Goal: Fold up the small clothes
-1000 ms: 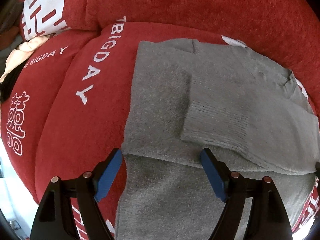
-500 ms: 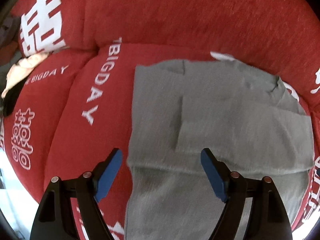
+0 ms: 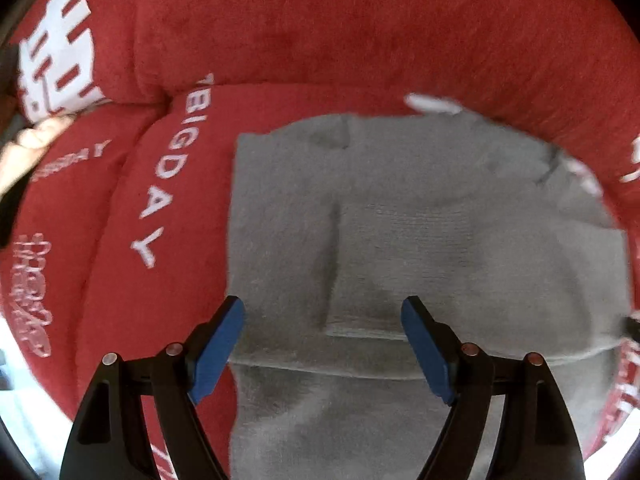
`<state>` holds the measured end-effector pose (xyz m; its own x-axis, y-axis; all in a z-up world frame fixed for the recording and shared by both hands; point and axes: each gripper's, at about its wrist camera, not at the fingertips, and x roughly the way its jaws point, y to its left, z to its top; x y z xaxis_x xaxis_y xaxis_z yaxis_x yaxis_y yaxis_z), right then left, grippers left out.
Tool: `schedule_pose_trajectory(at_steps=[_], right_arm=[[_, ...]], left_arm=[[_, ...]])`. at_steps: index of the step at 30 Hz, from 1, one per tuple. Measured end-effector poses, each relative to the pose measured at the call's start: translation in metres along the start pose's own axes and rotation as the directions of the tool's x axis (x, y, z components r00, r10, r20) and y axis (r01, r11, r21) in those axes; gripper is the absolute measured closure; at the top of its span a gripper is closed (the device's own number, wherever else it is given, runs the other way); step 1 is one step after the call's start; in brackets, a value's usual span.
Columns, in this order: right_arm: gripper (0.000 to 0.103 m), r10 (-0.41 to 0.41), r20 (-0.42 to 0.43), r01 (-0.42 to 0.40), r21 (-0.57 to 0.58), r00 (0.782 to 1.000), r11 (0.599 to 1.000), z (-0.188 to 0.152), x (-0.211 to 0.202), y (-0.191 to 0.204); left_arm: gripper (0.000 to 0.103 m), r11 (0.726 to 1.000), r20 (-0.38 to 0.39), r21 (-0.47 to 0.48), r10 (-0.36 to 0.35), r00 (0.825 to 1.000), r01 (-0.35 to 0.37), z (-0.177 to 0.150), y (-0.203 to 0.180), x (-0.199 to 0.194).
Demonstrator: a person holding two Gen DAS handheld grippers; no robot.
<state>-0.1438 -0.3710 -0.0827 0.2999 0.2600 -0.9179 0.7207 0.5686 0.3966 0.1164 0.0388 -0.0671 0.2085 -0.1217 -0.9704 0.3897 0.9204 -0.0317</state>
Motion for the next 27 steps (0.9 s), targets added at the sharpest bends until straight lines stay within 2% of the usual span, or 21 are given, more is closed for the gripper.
schedule_pose_trajectory(at_steps=[2, 5, 8, 9, 10, 12, 13, 15, 16, 17, 23, 27], right_arm=[[0.088, -0.013, 0.039, 0.014, -0.026, 0.999, 1.0, -0.004, -0.011, 0.006], [0.088, 0.007, 0.121, 0.008, -0.118, 0.993, 0.993, -0.016, -0.029, 0.031], [0.088, 0.032, 0.066, -0.021, -0.165, 0.997, 0.986, -0.028, -0.02, 0.046], [0.088, 0.025, 0.042, -0.017, -0.176, 0.999, 0.984, -0.032, -0.011, 0.049], [0.088, 0.012, 0.022, -0.008, -0.183, 1.0, 0.983, -0.035, -0.005, 0.052], [0.088, -0.023, -0.024, 0.018, -0.172, 0.999, 0.985, -0.041, 0.01, 0.049], [0.088, -0.034, -0.043, 0.027, -0.155, 0.999, 0.987, -0.044, 0.017, 0.045], [0.088, -0.003, -0.021, 0.0, -0.126, 1.0, 0.992, -0.046, 0.019, 0.04], [0.088, 0.001, -0.023, -0.004, -0.122, 1.0, 0.993, -0.046, 0.019, 0.04], [0.088, 0.002, -0.024, -0.004, -0.123, 1.0, 0.992, -0.046, 0.02, 0.041], [0.088, -0.024, -0.045, 0.016, -0.153, 0.999, 0.988, -0.041, 0.022, 0.047], [0.088, -0.008, -0.039, 0.003, -0.133, 0.999, 0.991, -0.042, 0.021, 0.043]], left_arm=[[0.022, 0.996, -0.001, 0.029, -0.084, 0.996, 0.084, 0.005, 0.0, -0.006], [0.022, 0.989, -0.023, 0.07, -0.128, 0.992, 0.129, 0.011, -0.006, -0.003], [0.025, 0.986, -0.054, 0.053, -0.153, 0.987, 0.156, 0.014, -0.006, 0.007], [0.037, 0.986, -0.064, 0.044, -0.159, 0.985, 0.162, 0.014, -0.005, 0.011], [0.044, 0.986, -0.077, 0.039, -0.156, 0.985, 0.159, 0.014, -0.005, 0.013], [0.051, 0.989, -0.094, 0.025, -0.146, 0.985, 0.149, 0.01, -0.006, 0.017], [0.061, 0.988, -0.092, 0.025, -0.148, 0.985, 0.151, 0.009, -0.005, 0.018], [0.068, 0.989, -0.084, 0.036, -0.138, 0.987, 0.141, 0.006, -0.005, 0.017], [0.081, 0.989, -0.083, 0.037, -0.142, 0.986, 0.146, 0.006, -0.004, 0.016], [0.088, 0.987, -0.084, 0.035, -0.155, 0.984, 0.158, 0.005, -0.003, 0.016], [0.088, 0.979, -0.021, 0.034, -0.2, 0.98, 0.201, -0.002, 0.004, -0.012], [0.088, 0.986, -0.057, 0.077, -0.147, 0.987, 0.151, -0.009, 0.005, 0.003]])
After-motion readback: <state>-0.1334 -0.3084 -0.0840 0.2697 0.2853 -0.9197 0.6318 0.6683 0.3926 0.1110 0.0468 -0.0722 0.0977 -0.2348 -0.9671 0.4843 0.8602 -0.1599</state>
